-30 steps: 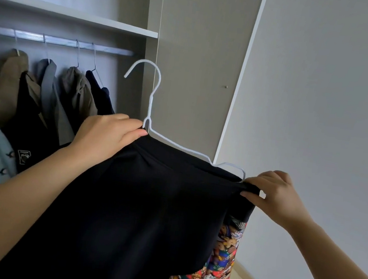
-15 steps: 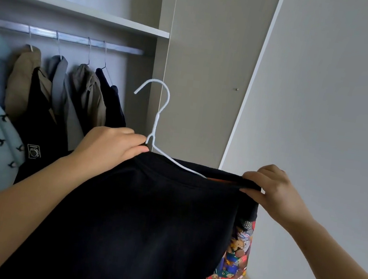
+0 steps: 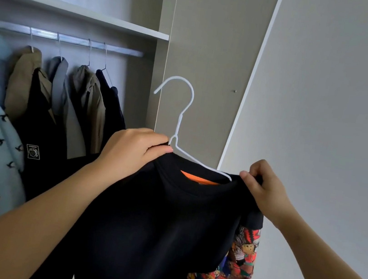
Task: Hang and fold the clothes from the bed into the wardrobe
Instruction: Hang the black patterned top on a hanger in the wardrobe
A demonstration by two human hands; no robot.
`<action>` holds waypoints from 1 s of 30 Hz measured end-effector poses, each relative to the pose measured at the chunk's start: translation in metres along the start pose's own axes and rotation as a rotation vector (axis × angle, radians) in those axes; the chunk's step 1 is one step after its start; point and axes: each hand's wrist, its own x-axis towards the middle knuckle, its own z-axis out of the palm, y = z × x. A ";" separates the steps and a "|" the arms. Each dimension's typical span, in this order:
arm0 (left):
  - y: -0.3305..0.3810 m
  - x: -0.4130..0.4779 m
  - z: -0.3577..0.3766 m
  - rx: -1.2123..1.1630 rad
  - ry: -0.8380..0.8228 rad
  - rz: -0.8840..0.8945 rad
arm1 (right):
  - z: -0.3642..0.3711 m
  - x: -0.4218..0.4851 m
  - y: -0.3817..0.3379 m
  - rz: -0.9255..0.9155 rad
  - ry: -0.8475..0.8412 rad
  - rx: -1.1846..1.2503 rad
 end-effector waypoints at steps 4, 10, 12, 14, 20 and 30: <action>0.010 0.003 0.011 -0.065 -0.022 -0.022 | 0.009 -0.005 -0.001 0.035 -0.031 -0.208; 0.019 -0.003 0.031 -0.127 -0.040 -0.093 | 0.025 -0.014 -0.003 -0.014 -0.087 -0.502; 0.024 -0.007 0.037 -0.147 -0.070 -0.098 | 0.029 -0.020 0.000 -0.013 -0.123 -0.537; 0.029 -0.009 0.043 -0.163 -0.104 -0.091 | 0.033 -0.025 0.001 -0.012 -0.178 -0.501; 0.053 -0.021 0.068 -0.176 -0.204 0.002 | 0.058 -0.033 -0.016 -0.067 -0.245 -0.422; 0.020 -0.046 0.078 -0.252 -0.319 -0.036 | 0.042 -0.042 0.015 0.157 -0.189 -0.146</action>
